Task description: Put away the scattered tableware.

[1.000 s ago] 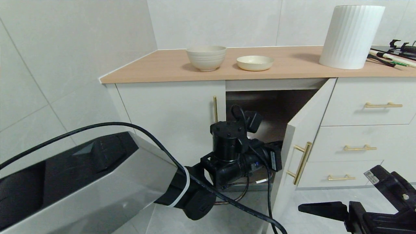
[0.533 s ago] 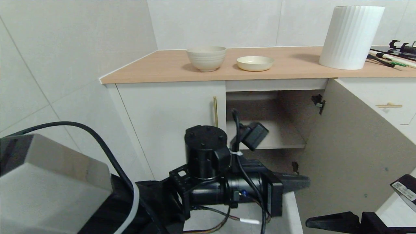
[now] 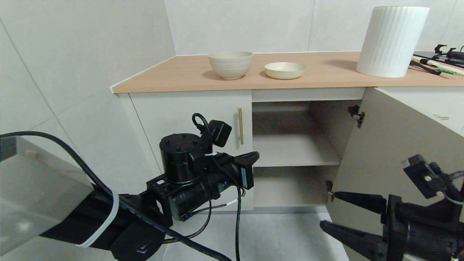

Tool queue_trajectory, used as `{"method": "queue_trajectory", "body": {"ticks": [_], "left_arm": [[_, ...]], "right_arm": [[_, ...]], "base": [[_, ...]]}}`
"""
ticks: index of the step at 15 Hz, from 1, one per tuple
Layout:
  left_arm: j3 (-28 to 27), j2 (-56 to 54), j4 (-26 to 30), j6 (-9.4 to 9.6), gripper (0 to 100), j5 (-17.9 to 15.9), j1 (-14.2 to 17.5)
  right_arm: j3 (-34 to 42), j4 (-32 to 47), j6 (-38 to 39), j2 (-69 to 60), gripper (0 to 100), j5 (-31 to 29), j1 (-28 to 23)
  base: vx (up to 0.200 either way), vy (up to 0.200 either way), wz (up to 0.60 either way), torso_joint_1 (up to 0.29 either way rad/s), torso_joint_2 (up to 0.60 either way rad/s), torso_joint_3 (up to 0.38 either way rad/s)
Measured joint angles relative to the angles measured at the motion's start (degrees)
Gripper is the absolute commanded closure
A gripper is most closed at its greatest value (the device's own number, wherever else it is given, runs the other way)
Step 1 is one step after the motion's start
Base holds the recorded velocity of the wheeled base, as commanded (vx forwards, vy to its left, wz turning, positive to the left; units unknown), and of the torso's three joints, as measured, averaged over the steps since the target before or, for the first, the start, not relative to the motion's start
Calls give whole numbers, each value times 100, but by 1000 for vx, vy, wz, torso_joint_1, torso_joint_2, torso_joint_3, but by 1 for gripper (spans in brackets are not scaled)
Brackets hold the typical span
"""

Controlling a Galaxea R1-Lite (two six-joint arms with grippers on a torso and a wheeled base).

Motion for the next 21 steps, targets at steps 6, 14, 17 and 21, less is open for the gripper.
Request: {"method": "queue_trajectory", "body": {"ticks": [6,14,17,21], "left_arm": [[649,-1519,790,24,100,-947,872],[614,-3390,2704,-134,0,-1996,1883],[491,-3465,2709,-205,0,-1988,1905],[477,-3528,2765,-200,0,-1993,1858]], "right_arm": [[-1860,1825,-13,579,0,-427,-261],[-3878,3142,-2,739,0,-441,-407],[-3755,3500,-22,606,0,-496,-438],[-3722,3755,-13,394,0,-528,-488]], "base": [[0,0,0,0,0,0],[0,0,0,0,0,0],[0,0,0,0,0,0],[0,0,0,0,0,0]]}}
